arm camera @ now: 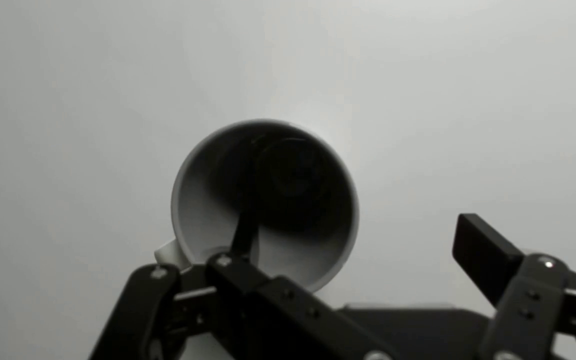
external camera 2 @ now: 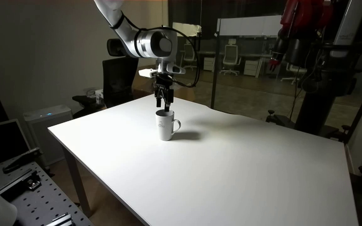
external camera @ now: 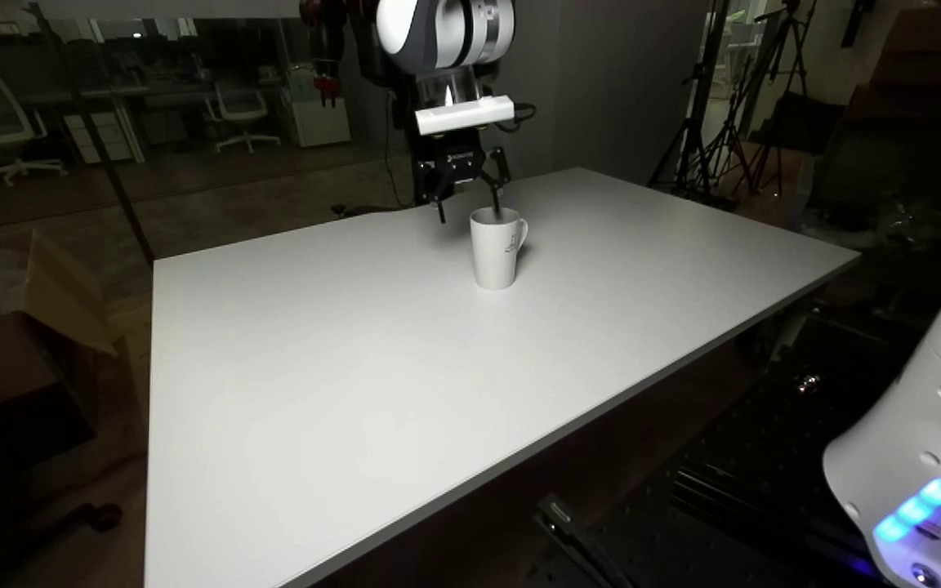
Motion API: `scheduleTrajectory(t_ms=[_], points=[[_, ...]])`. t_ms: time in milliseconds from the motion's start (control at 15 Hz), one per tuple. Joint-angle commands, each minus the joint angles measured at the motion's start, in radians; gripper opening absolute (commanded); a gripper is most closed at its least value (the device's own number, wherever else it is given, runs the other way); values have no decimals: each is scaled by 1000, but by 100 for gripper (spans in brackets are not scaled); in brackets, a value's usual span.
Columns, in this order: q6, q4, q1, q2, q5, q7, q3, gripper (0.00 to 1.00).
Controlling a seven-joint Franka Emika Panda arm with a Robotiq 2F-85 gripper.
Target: Move the mug slightly to the right
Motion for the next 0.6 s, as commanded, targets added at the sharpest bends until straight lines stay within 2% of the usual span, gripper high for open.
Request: scheduleTrajectory(t_ms=[0, 133, 200, 267, 533], points=[[-32, 66, 11, 49, 11, -23, -12, 100], [-35, 78, 12, 64, 12, -28, -13, 100], [-34, 84, 11, 71, 14, -29, -13, 75], [-34, 90, 12, 77, 13, -30, -13, 74], [-38, 109, 12, 93, 17, -32, -12, 45]])
